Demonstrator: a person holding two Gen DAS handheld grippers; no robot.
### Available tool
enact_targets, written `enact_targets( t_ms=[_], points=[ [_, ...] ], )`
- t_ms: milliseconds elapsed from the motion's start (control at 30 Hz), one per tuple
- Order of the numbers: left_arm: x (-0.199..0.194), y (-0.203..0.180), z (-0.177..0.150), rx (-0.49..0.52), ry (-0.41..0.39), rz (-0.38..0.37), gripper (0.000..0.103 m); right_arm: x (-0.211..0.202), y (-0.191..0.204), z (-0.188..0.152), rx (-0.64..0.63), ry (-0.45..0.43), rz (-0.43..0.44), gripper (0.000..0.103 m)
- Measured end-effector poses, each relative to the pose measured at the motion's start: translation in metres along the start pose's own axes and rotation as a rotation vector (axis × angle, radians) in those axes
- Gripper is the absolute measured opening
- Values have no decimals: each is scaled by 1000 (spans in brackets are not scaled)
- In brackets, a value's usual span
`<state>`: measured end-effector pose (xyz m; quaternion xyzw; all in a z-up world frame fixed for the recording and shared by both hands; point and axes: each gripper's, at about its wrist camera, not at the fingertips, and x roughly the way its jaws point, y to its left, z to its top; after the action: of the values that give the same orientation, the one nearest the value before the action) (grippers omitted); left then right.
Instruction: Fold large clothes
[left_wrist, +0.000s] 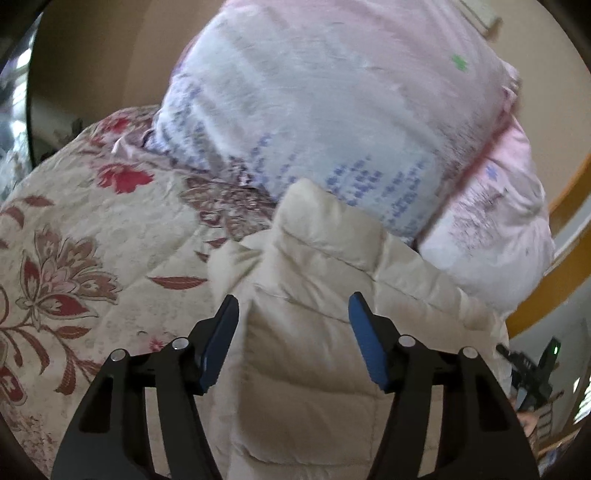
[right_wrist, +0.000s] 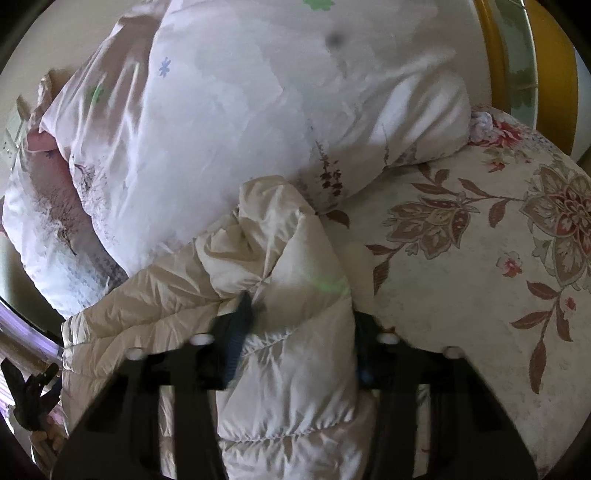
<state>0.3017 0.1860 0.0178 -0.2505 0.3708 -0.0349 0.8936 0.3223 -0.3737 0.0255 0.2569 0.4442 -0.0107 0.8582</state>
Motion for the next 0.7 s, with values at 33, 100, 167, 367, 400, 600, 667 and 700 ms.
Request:
enact_targets(
  t_ms=[33,100,167,367,400,600,667,700],
  points=[
    [4,4,1,-15,15,-9,61,-1,2,0,-8,-11,9,17],
    [10,5,0,-15,29,2,60,-6,6,1,-21,-57,7,13],
    [17,1,-1,11,31,39,60,-6,8,5,-11,-79,-7,12],
    [40,-17,0,97,-5,156,60,20,7,5,-1,-53,-171,12],
    [45,-20,-1,111,-13,183,60,24,6,3,1,-51,-195,12],
    [62,-17,1,77,-33,249,62,45,12,4,-38,-25,-291,20],
    [55,-14,1,65,-41,238,62,37,13,4,-39,-35,-289,28],
    [49,-13,1,59,-55,239,61,28,13,4,-34,-64,-290,34]
  ],
)
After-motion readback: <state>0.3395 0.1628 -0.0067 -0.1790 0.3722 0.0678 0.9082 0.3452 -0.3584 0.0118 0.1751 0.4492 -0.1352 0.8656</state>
